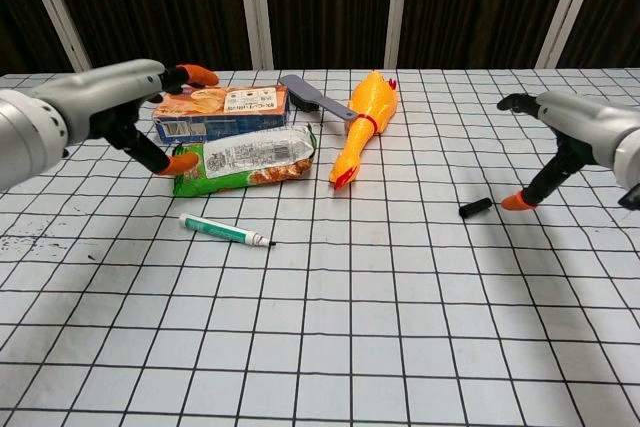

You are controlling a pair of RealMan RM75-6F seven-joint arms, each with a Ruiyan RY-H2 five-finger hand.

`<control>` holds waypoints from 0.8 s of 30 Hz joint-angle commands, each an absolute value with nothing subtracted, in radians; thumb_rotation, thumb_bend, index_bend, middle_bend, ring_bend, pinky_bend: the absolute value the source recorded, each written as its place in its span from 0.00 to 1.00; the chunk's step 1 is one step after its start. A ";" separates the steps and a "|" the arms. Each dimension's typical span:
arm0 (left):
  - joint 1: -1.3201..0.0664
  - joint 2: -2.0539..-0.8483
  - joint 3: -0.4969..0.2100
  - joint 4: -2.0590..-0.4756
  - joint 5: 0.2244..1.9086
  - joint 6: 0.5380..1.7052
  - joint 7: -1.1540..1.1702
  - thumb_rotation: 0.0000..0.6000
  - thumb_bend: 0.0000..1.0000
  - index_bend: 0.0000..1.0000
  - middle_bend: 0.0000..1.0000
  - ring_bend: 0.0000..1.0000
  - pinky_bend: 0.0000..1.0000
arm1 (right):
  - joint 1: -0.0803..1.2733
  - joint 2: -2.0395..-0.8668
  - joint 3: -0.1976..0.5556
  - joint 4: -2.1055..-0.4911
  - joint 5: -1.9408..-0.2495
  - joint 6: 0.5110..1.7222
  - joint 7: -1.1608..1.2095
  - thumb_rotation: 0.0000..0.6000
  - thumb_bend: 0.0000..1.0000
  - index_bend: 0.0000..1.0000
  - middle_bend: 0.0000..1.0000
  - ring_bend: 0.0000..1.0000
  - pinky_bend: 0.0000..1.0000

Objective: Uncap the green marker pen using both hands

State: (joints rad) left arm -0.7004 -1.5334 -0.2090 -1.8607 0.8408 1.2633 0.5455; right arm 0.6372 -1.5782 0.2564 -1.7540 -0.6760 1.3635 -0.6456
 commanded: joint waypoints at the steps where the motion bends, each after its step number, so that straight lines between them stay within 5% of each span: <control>1: -0.654 -1.424 -0.182 -1.961 0.851 1.326 0.592 1.00 0.53 0.00 0.00 0.00 0.00 | 0.611 -1.520 0.248 -1.819 -0.710 1.389 -0.645 1.00 0.18 0.00 0.02 0.00 0.00; 10: -0.474 -1.170 -0.038 -2.077 1.058 1.489 0.535 1.00 0.53 0.02 0.00 0.00 0.00 | 0.485 -1.292 0.162 -1.920 -0.914 1.440 -0.530 1.00 0.18 0.01 0.02 0.00 0.00; 24: -0.252 -0.920 0.059 -1.979 1.273 1.575 0.126 1.00 0.53 0.05 0.00 0.00 0.00 | 0.324 -1.067 0.079 -1.825 -1.074 1.451 -0.308 1.00 0.18 0.08 0.02 0.00 0.00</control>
State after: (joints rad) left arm -0.2881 -0.9506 0.0396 -2.0079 1.2387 1.5609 0.1804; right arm 0.3482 -1.0919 0.0943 -1.8415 -1.0501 1.4461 -0.3350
